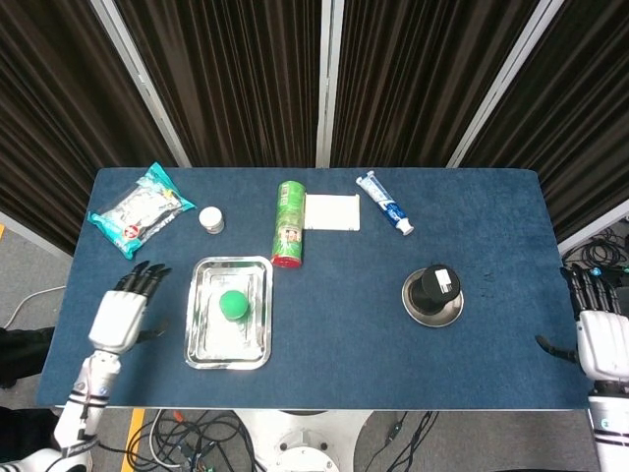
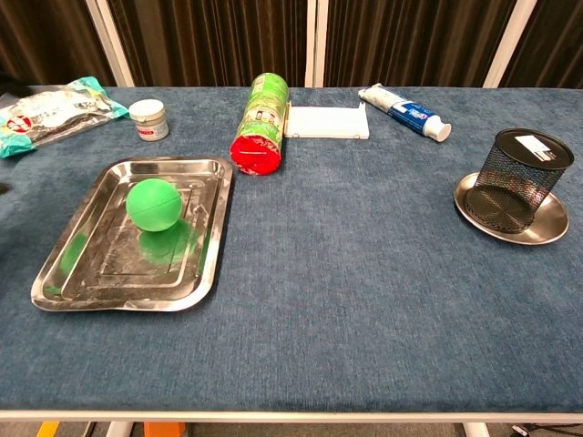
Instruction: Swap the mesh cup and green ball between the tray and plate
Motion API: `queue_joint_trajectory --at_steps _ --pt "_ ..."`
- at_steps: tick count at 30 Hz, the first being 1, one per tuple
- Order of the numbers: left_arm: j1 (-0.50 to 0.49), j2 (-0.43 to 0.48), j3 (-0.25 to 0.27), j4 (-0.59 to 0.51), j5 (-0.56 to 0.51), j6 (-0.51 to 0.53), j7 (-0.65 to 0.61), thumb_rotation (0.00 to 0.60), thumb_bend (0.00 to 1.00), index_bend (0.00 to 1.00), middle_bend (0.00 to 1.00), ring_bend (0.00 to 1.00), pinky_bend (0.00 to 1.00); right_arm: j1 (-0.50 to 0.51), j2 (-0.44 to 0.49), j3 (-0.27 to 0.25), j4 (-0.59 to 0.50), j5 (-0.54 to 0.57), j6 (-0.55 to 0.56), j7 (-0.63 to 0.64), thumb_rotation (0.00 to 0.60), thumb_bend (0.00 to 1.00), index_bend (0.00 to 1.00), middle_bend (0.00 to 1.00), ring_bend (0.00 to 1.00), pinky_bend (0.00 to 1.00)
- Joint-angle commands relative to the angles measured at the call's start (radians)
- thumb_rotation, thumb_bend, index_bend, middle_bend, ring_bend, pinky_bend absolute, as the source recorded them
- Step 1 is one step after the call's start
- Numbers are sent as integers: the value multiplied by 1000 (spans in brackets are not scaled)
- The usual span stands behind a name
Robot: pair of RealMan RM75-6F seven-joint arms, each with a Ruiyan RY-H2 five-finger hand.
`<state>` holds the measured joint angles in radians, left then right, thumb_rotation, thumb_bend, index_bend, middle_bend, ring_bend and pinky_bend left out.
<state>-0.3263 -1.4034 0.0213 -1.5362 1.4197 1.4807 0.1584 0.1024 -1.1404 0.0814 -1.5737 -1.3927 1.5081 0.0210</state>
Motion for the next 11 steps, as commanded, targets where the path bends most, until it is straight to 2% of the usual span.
queue_joint_trajectory --at_steps 1,2,4,6,11 --pt "91 32 28 3 -6 88 -33 574 173 135 117 64 236 -63 -56 -34 25 -12 69 -28 600 0 0 0 0 0" --pt "114 35 27 9 -19 105 -38 535 174 133 116 60 230 -75 -67 -43 33 -15 74 -26 600 1 0 0 0 0" --pt "142 43 23 9 -41 119 -48 359 174 118 99 46 216 -86 -79 -56 40 -19 71 -29 600 1 0 0 0 0" --pt "168 44 19 23 -41 141 -75 306 176 106 85 41 216 -93 -90 -65 48 -24 66 -38 600 0 0 0 0 0" --pt "201 24 10 63 -15 167 -109 297 178 101 75 40 209 -93 -103 -60 54 -28 51 -45 600 4 0 0 0 0"
